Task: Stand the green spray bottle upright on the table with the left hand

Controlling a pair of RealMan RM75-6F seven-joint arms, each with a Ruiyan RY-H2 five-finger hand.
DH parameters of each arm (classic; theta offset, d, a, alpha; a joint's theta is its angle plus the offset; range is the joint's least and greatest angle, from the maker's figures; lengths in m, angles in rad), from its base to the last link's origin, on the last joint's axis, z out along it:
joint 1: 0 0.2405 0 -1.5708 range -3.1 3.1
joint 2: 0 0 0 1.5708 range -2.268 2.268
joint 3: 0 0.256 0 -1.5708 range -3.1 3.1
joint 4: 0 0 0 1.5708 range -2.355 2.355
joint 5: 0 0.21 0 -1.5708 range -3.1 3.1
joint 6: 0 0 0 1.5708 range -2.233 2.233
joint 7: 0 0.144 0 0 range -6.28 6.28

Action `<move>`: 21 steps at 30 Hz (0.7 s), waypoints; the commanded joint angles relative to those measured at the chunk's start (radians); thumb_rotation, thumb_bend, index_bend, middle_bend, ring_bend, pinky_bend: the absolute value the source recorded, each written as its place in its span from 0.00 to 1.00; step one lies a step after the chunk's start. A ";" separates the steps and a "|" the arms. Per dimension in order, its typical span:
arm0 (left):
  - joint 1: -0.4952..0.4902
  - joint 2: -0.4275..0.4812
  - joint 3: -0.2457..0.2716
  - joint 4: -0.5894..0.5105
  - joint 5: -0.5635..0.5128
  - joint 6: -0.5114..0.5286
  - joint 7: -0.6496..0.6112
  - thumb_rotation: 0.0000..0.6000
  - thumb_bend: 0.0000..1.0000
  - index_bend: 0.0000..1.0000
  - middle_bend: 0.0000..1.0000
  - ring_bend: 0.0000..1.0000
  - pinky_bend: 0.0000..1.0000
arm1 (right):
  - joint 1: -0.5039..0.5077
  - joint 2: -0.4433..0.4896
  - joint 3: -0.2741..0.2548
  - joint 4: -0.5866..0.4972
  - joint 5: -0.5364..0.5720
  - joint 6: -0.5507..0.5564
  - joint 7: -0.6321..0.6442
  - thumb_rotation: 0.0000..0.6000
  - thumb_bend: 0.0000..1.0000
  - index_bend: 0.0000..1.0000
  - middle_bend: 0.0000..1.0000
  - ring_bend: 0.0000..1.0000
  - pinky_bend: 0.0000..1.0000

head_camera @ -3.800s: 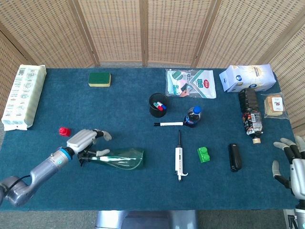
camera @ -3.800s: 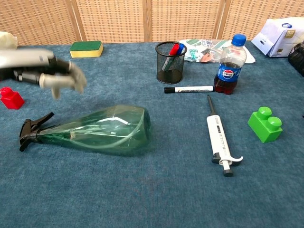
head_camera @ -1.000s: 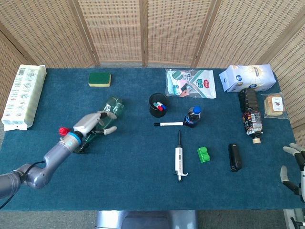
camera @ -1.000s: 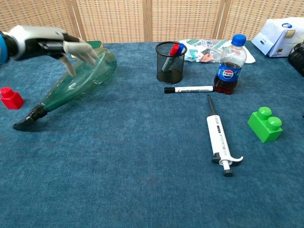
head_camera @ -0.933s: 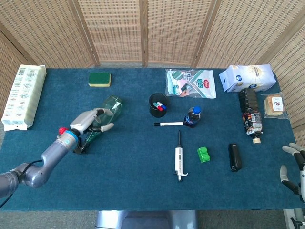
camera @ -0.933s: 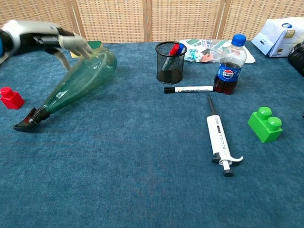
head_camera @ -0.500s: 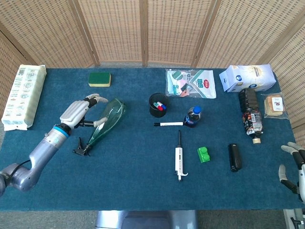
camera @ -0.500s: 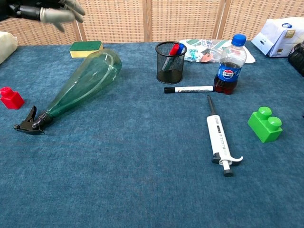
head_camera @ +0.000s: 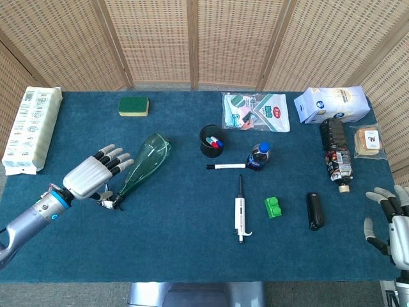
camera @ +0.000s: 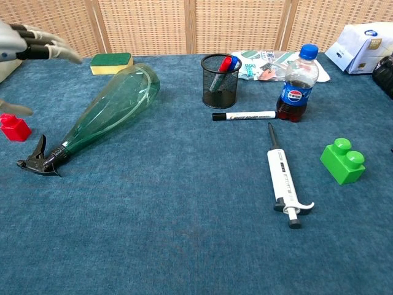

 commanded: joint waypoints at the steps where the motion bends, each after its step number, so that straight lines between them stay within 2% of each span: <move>1: 0.013 -0.043 0.022 0.114 0.071 0.046 0.070 0.90 0.29 0.00 0.00 0.00 0.00 | 0.000 0.001 0.000 -0.004 0.001 0.002 -0.004 1.00 0.55 0.25 0.23 0.02 0.07; 5: 0.009 -0.095 0.030 0.220 0.126 0.089 0.091 1.00 0.29 0.00 0.00 0.00 0.00 | -0.003 0.001 -0.001 -0.011 0.001 0.006 -0.011 1.00 0.55 0.25 0.23 0.02 0.07; 14: -0.001 -0.197 0.058 0.401 0.189 0.124 0.099 1.00 0.29 0.00 0.00 0.00 0.00 | -0.007 0.010 -0.002 -0.026 -0.001 0.015 -0.021 1.00 0.55 0.25 0.23 0.02 0.07; 21: -0.001 -0.289 0.067 0.547 0.238 0.222 0.088 1.00 0.29 0.00 0.00 0.00 0.00 | -0.006 0.019 -0.004 -0.039 -0.008 0.013 -0.013 1.00 0.55 0.25 0.23 0.02 0.07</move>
